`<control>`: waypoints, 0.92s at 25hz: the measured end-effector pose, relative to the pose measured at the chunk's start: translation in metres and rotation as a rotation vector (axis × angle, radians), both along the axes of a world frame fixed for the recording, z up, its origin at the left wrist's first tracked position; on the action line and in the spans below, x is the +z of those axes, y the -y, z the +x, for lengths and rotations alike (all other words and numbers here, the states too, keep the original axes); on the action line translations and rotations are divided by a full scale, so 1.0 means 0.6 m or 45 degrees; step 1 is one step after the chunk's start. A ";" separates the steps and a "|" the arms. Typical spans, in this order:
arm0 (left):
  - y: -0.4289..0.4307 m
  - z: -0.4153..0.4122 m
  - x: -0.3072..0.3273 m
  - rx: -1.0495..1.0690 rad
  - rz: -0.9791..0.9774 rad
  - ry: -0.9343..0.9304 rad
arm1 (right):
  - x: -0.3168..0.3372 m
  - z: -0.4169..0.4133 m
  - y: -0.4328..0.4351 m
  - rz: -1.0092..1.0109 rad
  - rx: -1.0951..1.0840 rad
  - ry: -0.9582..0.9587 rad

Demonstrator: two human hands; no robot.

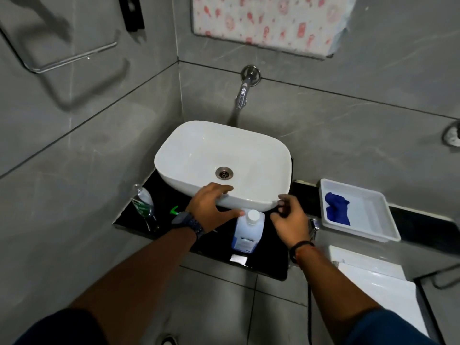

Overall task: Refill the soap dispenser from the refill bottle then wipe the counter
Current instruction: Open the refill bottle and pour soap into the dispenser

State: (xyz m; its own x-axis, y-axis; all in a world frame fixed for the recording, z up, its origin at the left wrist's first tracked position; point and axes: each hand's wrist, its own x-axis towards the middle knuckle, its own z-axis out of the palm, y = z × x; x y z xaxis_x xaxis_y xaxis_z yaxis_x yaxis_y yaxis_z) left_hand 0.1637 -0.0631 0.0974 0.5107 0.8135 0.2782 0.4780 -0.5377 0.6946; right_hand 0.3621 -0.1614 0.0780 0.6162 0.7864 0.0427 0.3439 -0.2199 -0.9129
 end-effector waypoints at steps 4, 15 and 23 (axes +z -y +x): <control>0.021 0.035 -0.026 -0.171 -0.001 -0.177 | -0.058 -0.010 0.036 -0.315 0.345 -0.054; 0.035 0.074 -0.051 -0.040 0.102 -0.270 | -0.102 -0.043 0.005 -0.232 0.290 -0.089; 0.049 0.057 -0.066 0.194 0.099 0.018 | -0.106 -0.039 0.007 -0.248 0.191 -0.096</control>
State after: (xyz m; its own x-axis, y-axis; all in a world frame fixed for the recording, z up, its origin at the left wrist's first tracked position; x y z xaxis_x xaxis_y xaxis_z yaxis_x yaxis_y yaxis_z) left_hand 0.1979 -0.0923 0.0577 0.3790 0.8567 0.3499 0.5484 -0.5125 0.6607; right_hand 0.3386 -0.1656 0.0142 0.4874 0.8584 -0.1599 0.3187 -0.3454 -0.8827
